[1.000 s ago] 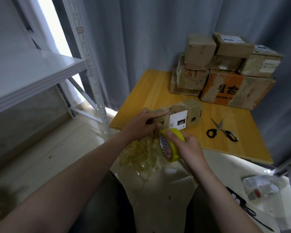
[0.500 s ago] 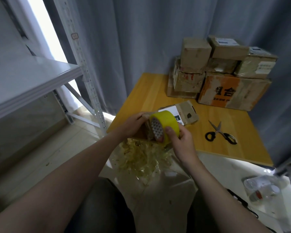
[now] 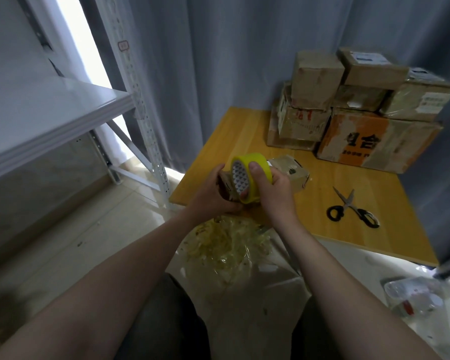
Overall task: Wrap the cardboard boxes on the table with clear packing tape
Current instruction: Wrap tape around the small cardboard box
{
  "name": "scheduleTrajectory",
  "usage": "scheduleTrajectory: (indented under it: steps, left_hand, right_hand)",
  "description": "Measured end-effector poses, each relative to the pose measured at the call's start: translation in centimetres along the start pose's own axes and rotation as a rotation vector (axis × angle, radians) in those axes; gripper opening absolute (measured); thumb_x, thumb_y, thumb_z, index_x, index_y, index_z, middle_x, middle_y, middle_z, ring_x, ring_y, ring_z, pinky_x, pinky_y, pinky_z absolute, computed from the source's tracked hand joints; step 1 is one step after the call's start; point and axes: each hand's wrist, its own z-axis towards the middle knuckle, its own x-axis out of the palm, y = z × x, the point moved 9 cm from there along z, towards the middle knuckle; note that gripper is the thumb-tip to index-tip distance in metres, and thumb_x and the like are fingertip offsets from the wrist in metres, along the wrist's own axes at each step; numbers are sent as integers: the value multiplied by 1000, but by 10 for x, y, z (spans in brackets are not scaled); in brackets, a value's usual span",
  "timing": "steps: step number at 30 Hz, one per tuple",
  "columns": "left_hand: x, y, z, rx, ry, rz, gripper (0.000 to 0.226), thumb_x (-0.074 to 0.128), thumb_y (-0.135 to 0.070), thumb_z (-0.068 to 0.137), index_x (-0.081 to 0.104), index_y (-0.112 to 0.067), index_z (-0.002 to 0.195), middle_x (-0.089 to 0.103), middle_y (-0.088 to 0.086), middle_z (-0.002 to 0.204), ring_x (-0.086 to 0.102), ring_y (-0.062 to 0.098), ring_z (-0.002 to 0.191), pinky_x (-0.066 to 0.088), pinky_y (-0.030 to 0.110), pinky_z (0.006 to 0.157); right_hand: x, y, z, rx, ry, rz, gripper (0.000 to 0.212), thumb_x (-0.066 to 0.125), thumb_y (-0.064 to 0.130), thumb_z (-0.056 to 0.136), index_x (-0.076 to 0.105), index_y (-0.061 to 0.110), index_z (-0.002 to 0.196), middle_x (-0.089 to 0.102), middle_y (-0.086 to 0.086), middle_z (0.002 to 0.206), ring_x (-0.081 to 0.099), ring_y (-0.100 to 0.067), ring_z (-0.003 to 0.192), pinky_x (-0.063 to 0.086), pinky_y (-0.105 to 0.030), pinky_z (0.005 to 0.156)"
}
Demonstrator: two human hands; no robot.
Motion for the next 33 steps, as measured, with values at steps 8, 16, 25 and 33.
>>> scheduleTrajectory:
  steps: [8, 16, 25, 33]
  left_hand:
    - [-3, 1, 7, 23, -60, 33, 109, 99, -38, 57, 44, -20, 150, 61, 0, 133, 62, 15, 119, 57, 42, 100]
    - [-1, -2, 7, 43, 14, 17, 114, 99, -25, 63, 35, -22, 157, 56, -6, 135, 58, 10, 125, 53, 32, 104]
    - [12, -22, 17, 212, 332, 496, 112, 77, -70, 69, 19, -44, 161, 49, -6, 147, 51, 13, 129, 48, 41, 107]
    - [15, -43, -4, 532, 300, 947, 78, 36, -74, 90, 29, -42, 160, 16, -7, 170, 17, 17, 156, 25, 52, 118]
  right_hand:
    - [-1, 14, 1, 71, 36, -181, 66, 56, 58, 99, 68, -6, 90, 65, -18, 75, 59, -26, 69, 49, -42, 69]
    - [-12, -33, -74, 223, 162, -127, 41, 51, 49, 104, 70, 13, 108, 71, 6, 67, 69, -3, 60, 49, -18, 56]
    - [-4, -70, -91, 286, 163, -111, 39, 49, 54, 105, 73, 25, 97, 77, -1, 85, 74, -21, 85, 59, -50, 86]
    - [6, -73, -98, 280, 175, -50, 31, 51, 44, 107, 73, 23, 103, 79, -3, 87, 77, -19, 84, 58, -42, 88]
